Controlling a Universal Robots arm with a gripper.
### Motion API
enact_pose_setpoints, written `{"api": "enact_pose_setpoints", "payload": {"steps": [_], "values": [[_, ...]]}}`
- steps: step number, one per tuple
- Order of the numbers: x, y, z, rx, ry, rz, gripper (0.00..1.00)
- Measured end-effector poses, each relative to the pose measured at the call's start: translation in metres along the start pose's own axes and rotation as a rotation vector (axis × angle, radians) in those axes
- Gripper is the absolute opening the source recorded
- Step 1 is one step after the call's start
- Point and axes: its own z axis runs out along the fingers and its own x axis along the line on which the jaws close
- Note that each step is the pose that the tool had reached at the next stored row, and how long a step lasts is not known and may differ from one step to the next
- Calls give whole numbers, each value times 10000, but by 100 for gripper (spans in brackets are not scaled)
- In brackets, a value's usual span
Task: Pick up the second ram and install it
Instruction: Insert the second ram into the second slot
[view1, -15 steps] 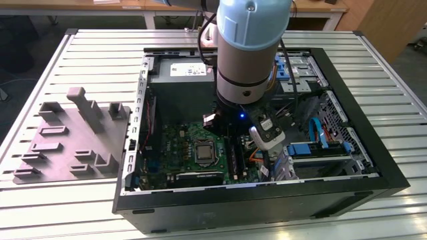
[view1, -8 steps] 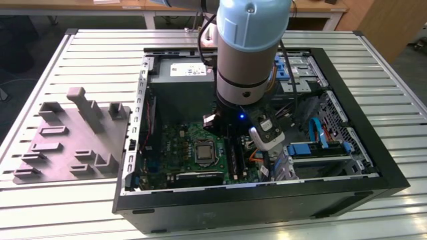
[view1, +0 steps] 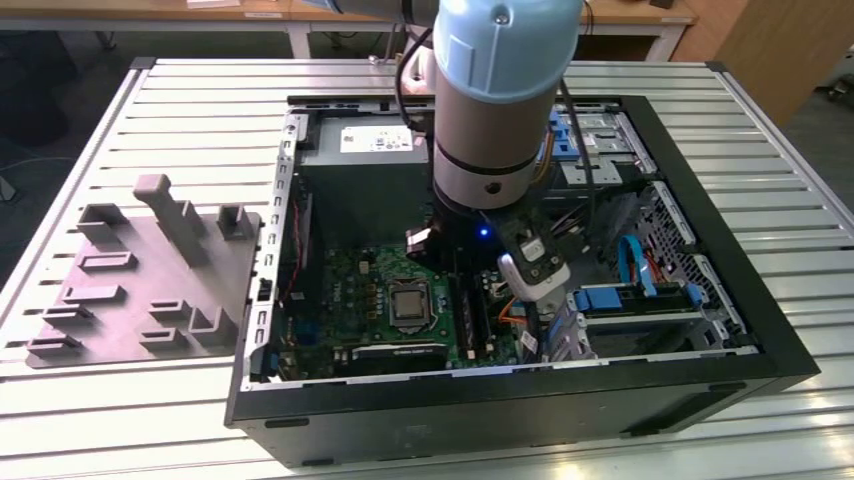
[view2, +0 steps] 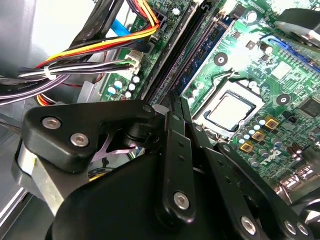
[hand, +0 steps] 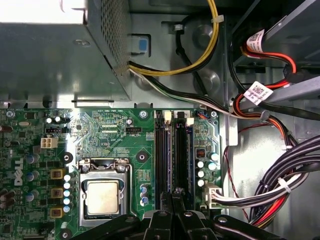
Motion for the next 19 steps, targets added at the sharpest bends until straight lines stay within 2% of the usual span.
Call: {"api": "enact_pose_setpoints", "payload": {"steps": [3, 19], "values": [[-1, 2, -19, 0, -2, -1, 11], [3, -1, -13, -29, 2, -134, 11]]}}
